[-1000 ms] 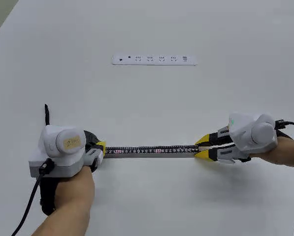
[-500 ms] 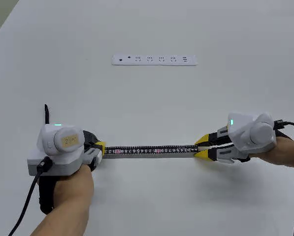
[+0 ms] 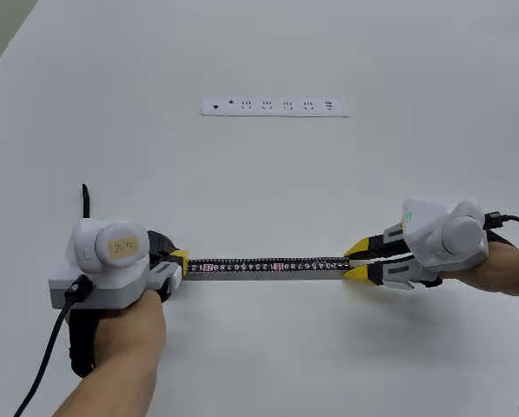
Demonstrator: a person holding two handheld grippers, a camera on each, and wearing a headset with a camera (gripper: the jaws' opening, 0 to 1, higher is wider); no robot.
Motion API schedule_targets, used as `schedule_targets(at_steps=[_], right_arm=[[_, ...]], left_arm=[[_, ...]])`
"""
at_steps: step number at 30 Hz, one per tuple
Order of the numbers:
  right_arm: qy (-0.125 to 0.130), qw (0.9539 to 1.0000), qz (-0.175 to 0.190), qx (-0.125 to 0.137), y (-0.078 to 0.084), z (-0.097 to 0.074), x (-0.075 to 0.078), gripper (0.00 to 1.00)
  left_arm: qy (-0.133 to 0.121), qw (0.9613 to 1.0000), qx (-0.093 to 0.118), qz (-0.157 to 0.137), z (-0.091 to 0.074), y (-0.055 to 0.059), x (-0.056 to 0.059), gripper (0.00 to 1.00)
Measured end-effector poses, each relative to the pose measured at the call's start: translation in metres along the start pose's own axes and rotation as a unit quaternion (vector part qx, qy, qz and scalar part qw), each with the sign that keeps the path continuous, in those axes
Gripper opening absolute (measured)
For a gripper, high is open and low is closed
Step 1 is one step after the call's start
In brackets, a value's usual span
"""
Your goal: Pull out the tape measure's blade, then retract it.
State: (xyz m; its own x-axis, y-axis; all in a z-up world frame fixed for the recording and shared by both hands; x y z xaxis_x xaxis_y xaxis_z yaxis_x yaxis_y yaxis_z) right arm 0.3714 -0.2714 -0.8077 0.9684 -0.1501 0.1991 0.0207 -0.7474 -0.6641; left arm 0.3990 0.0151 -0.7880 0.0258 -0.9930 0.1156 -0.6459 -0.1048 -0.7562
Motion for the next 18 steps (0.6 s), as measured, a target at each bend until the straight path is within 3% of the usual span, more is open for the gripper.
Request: schedule_targets(at_steps=[18], right_arm=[[-0.004,1.0,0.0,0.002,-0.0031,0.0016,-0.0005,0.12]], left_arm=[[0.004,1.0,-0.008,0.001,0.0001,0.0005,-0.0004,0.61]])
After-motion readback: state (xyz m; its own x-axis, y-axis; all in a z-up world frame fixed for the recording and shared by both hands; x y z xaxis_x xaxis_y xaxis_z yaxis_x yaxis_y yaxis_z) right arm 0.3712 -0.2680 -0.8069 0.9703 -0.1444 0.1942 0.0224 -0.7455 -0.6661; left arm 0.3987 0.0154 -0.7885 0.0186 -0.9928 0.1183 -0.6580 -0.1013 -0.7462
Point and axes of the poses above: the centre of the closed fingertips' face, and the gripper's own axes: z roughly forward along the fingers, x roughly to its right, y roughly out of its underside, the point moved 2 cm from there along -z, roughly backward along the fingers, and after that the axes turned 9 degrees about -z, right-handed, at the moved point
